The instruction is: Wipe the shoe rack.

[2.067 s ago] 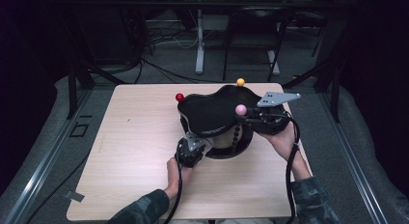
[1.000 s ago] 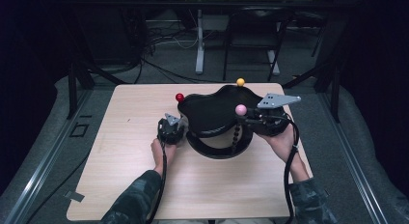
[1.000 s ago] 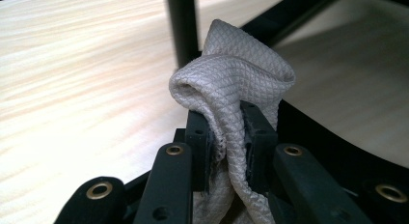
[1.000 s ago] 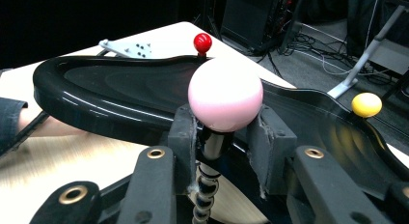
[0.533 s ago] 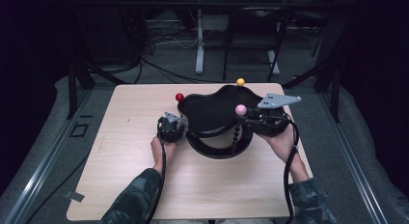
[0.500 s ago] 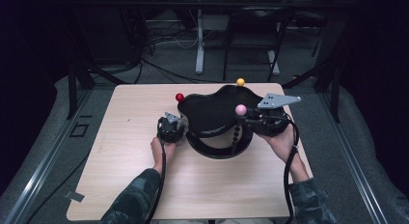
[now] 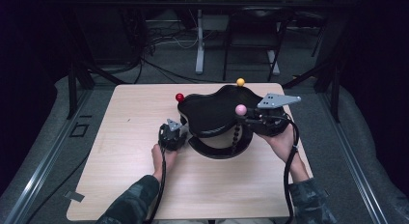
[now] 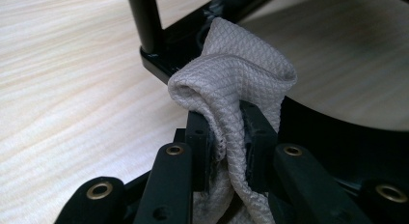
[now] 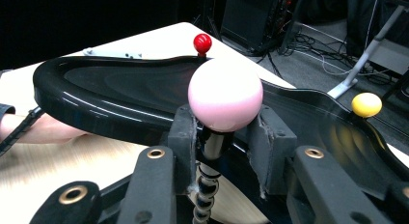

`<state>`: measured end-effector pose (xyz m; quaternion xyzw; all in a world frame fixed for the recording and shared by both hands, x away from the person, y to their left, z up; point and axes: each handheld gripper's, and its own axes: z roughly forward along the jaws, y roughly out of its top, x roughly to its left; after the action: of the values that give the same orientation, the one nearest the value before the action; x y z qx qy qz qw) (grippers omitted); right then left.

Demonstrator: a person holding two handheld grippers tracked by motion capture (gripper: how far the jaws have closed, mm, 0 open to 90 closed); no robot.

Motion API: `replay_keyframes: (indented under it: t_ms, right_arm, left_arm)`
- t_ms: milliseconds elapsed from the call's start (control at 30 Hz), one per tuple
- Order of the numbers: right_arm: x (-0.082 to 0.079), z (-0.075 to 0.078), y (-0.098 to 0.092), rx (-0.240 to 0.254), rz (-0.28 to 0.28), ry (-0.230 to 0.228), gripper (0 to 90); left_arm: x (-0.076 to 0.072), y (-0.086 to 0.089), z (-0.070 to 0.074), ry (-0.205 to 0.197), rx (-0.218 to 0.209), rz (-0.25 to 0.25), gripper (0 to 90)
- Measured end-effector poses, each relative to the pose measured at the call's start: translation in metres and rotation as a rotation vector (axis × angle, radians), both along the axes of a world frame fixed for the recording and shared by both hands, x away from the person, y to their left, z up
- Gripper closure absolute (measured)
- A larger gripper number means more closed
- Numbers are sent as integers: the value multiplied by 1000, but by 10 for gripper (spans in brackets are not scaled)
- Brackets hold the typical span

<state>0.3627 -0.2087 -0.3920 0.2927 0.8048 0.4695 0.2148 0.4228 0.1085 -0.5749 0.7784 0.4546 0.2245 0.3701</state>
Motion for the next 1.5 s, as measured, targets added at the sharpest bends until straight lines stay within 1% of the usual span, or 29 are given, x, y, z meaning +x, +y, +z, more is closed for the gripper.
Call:
replay_keyframes:
  t_ms: [67, 333, 433, 467, 500, 700, 767, 867, 933, 1000, 1067, 1100, 1167, 1200, 1267, 1300, 1400, 1433, 1467, 1500]
  right_arm:
    - [0, 0, 0, 0, 0, 1, 645]
    - [0, 0, 0, -1, 1, 0, 645]
    - [0, 0, 0, -1, 1, 0, 645]
    - [0, 0, 0, -1, 0, 0, 645]
    - [0, 0, 0, -1, 1, 1, 645]
    - [0, 0, 0, -2, 1, 2, 644]
    - [0, 0, 0, -2, 3, 2, 645]
    - [1, 0, 0, 2, 7, 3, 645]
    - [0, 1, 0, -7, -1, 2, 644]
    - [0, 1, 0, -6, -3, 2, 645]
    - [1, 1, 1, -7, -4, 2, 645]
    - [1, 1, 1, -7, -6, 2, 645]
    - [1, 1, 1, -5, -5, 2, 644]
    - [2, 1, 1, -1, 1, 3, 645]
    - [1, 1, 1, -7, -7, 2, 645]
    - [1, 1, 1, -7, -7, 2, 644]
    - [1, 1, 1, -8, -7, 1, 645]
    - [1, 1, 1, -9, -9, -2, 645]
    - [1, 1, 1, -9, -10, -3, 645]
    - [1, 1, 1, -9, -11, -2, 645]
  left_arm:
    - [-5, -1, 0, 5, -8, -4, 766]
    - [-28, -12, 0, -3, 3, -55, 765]
    - [-38, -20, 0, -15, 13, -80, 765]
    - [-42, -23, -1, -16, 9, -87, 766]
    - [-45, -27, -1, -21, 15, -101, 766]
    - [-59, -45, -2, -34, 10, -148, 765]
    - [-62, -50, -2, -30, 6, -159, 765]
    - [-65, -57, -2, -36, 2, -170, 765]
    - [-65, -60, -1, -39, -1, -176, 765]
    - [-66, -65, -1, -37, -15, -179, 765]
    - [-68, -69, 0, -43, -14, -190, 765]
    - [-69, -71, 0, -47, -22, -193, 765]
    - [-71, -77, 0, -55, -19, -207, 765]
    - [-72, -79, 1, -59, -10, -215, 765]
    - [-73, -86, 0, -64, -24, -226, 764]
    - [-73, -88, 1, -67, -16, -235, 764]
    - [-74, -99, 1, -65, -47, -242, 763]
    - [-74, -102, 2, -65, -25, -257, 763]
    - [-74, -106, 2, -68, -22, -265, 763]
    - [-74, -106, 2, -68, -22, -265, 763]
